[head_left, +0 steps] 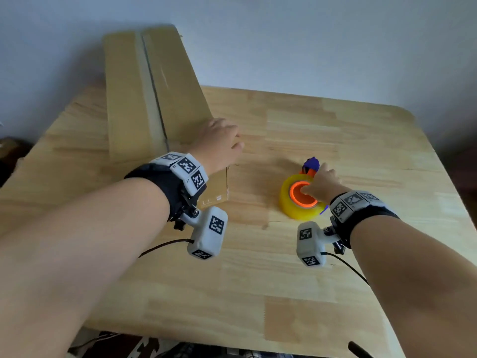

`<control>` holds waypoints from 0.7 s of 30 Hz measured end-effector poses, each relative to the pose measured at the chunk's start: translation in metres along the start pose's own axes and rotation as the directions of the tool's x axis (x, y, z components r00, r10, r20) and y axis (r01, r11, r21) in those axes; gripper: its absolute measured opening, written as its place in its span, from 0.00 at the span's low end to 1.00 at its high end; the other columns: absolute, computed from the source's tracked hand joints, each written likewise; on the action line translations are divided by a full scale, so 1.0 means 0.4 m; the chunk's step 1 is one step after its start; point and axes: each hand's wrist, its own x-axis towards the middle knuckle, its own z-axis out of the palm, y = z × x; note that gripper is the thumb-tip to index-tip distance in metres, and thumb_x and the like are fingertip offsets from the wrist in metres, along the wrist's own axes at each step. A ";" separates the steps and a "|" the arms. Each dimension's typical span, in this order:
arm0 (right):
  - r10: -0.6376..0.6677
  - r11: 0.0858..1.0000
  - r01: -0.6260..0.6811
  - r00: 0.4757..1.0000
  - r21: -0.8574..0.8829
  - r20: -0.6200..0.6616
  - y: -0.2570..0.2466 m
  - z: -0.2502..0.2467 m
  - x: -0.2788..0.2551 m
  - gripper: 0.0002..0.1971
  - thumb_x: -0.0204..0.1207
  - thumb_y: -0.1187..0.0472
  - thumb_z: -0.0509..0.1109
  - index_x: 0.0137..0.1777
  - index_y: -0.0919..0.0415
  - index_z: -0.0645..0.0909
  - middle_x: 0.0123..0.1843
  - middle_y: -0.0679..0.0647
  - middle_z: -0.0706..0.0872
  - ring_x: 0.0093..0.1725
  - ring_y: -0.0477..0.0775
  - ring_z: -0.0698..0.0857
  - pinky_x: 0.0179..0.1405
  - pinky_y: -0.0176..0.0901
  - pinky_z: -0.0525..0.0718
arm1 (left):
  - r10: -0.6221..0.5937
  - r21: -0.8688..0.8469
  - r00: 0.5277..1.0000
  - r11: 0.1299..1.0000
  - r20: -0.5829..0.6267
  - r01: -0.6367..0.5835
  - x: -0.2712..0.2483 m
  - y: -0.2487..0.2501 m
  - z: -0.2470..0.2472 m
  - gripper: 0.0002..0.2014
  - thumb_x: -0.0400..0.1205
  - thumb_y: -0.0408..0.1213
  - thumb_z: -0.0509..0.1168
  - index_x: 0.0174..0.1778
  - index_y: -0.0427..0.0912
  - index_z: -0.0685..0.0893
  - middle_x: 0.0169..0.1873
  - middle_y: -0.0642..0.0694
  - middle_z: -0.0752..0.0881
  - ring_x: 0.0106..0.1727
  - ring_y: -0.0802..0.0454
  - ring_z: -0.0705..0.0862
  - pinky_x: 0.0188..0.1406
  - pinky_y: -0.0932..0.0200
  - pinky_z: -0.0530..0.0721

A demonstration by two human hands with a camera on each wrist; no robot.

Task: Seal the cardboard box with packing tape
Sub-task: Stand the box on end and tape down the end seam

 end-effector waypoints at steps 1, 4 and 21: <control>0.028 0.997 -0.030 0.999 0.065 0.025 0.014 0.005 0.014 0.42 0.76 0.59 0.72 0.82 0.67 0.49 0.68 0.66 0.73 0.64 0.65 0.77 0.52 0.51 0.78 | 0.010 0.011 1.000 1.000 0.014 -0.010 0.016 0.013 0.009 0.18 0.85 0.44 0.55 0.66 0.40 0.78 0.72 0.41 0.73 0.76 0.42 0.64 0.77 0.49 0.58; 0.062 0.982 -0.072 0.996 0.177 0.060 0.046 0.019 0.048 0.43 0.76 0.62 0.72 0.82 0.70 0.48 0.53 0.63 0.78 0.50 0.60 0.80 0.35 0.46 0.77 | 0.029 0.052 0.999 0.998 0.045 -0.032 0.049 0.036 0.036 0.16 0.84 0.44 0.55 0.62 0.43 0.82 0.68 0.43 0.78 0.72 0.44 0.70 0.75 0.49 0.61; -0.152 0.804 0.300 0.938 0.513 -0.310 -0.052 -0.003 -0.089 0.27 0.69 0.72 0.70 0.66 0.63 0.66 0.55 0.62 0.78 0.45 0.61 0.79 0.38 0.47 0.76 | -0.006 -0.319 0.997 0.947 0.079 0.031 -0.031 0.011 -0.073 0.17 0.87 0.45 0.53 0.49 0.35 0.80 0.41 0.45 0.81 0.38 0.51 0.81 0.42 0.57 0.77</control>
